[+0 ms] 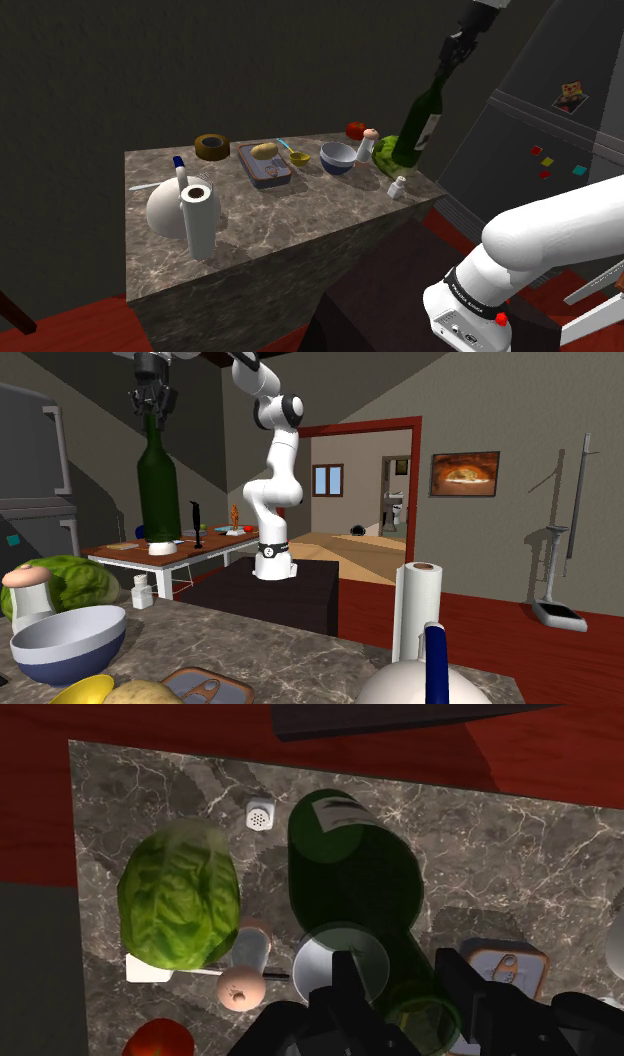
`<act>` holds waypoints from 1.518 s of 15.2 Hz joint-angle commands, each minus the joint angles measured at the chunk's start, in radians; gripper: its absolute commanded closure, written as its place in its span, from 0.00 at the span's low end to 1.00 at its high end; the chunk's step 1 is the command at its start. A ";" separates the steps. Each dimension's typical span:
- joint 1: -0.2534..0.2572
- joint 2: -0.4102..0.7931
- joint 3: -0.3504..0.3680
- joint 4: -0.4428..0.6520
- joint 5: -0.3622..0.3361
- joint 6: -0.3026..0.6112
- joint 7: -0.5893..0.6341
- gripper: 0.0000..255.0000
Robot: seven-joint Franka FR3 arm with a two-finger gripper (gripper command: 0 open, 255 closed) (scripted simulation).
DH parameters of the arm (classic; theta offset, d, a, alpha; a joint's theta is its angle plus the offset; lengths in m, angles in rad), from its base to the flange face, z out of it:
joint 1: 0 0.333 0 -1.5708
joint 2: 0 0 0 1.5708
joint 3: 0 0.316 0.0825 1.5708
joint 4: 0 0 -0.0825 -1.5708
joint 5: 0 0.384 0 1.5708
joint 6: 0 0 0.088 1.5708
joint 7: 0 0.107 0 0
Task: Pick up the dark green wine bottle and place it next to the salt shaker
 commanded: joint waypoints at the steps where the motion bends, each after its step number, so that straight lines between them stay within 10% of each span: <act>1: -0.001 -0.011 -0.001 -0.039 -0.002 0.029 0.000 1.00; 23: -0.009 -0.057 -0.010 -0.374 -0.012 0.319 -0.003 1.00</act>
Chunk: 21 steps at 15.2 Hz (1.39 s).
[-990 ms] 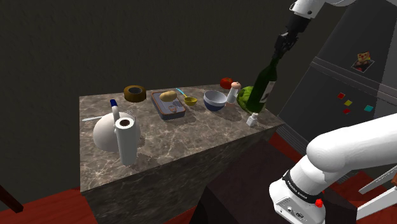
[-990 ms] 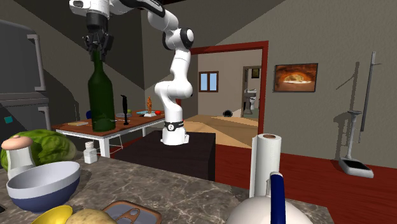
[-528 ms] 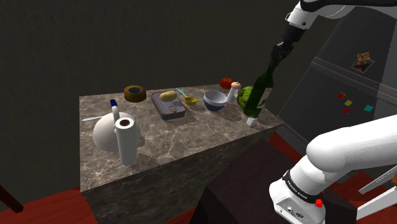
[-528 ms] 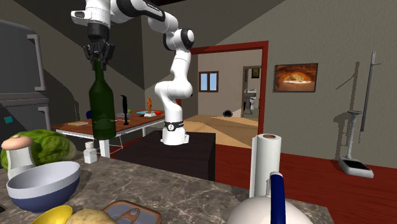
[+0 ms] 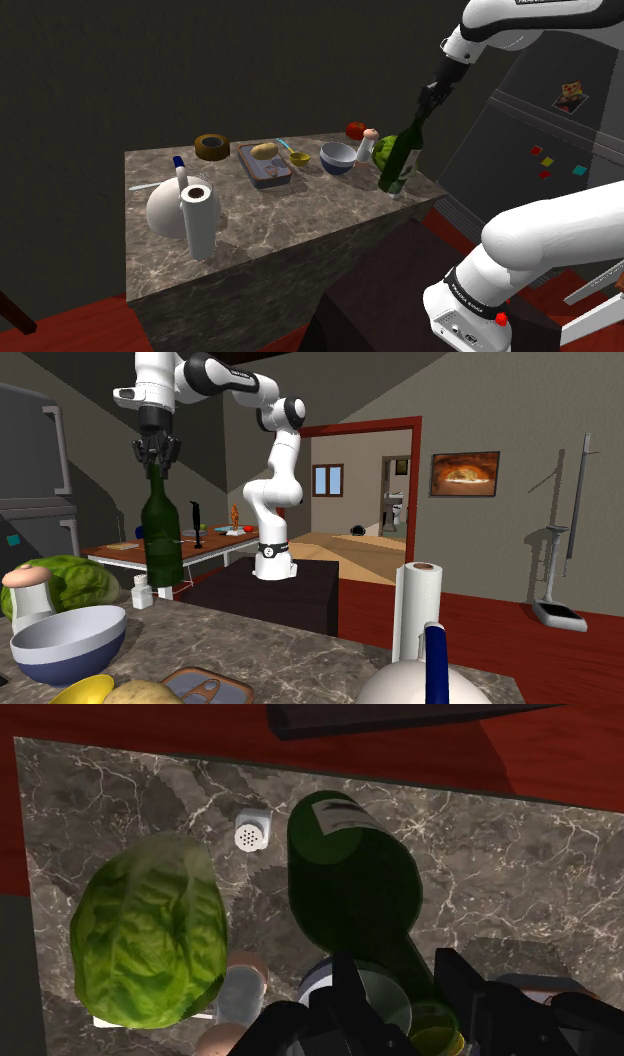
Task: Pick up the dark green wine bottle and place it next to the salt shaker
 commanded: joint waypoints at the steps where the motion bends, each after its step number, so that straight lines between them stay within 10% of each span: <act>1: -0.001 0.000 -0.001 -0.027 -0.001 0.028 -0.001 1.00; 21: -0.003 0.027 -0.012 -0.181 -0.004 0.209 -0.007 1.00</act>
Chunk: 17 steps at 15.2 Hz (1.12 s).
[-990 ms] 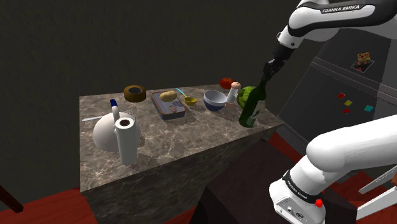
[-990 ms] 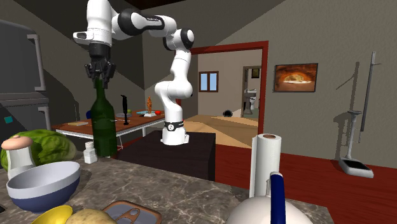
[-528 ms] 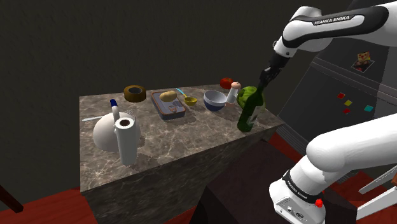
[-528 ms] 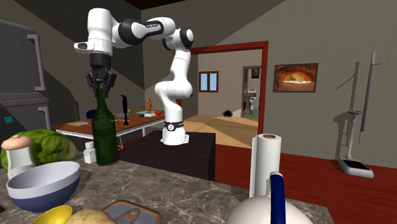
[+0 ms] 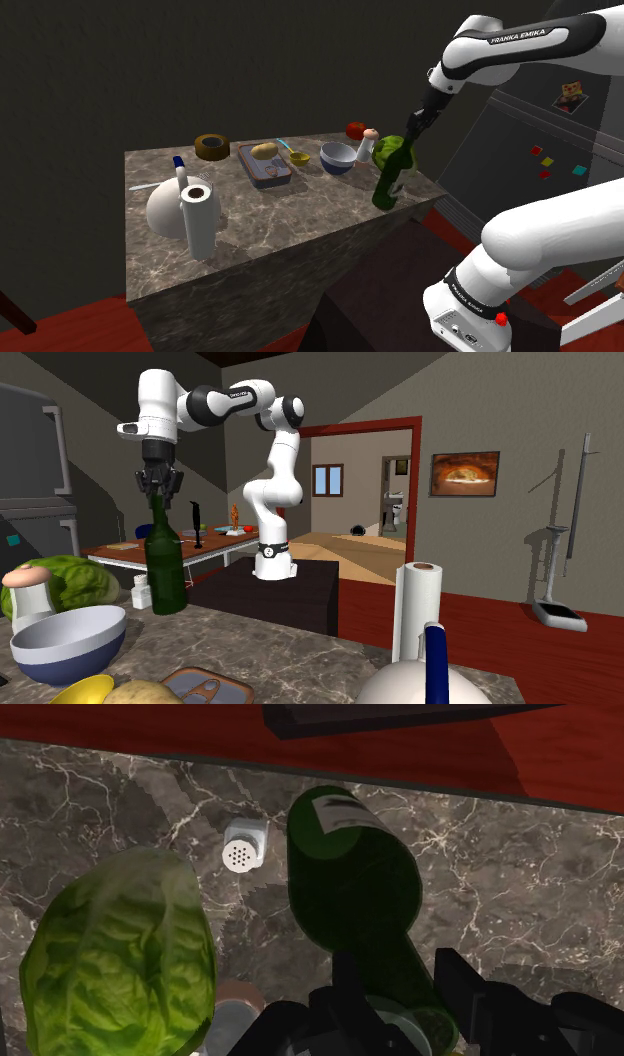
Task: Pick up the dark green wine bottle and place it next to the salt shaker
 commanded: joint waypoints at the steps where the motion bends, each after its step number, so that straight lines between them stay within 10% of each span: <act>1: 0.000 0.000 0.000 0.000 0.000 0.000 0.000 1.00; 2: 0.000 0.000 0.000 0.000 0.000 0.000 0.000 0.00; 17: -0.001 -0.038 0.007 0.098 0.000 -0.136 0.002 0.00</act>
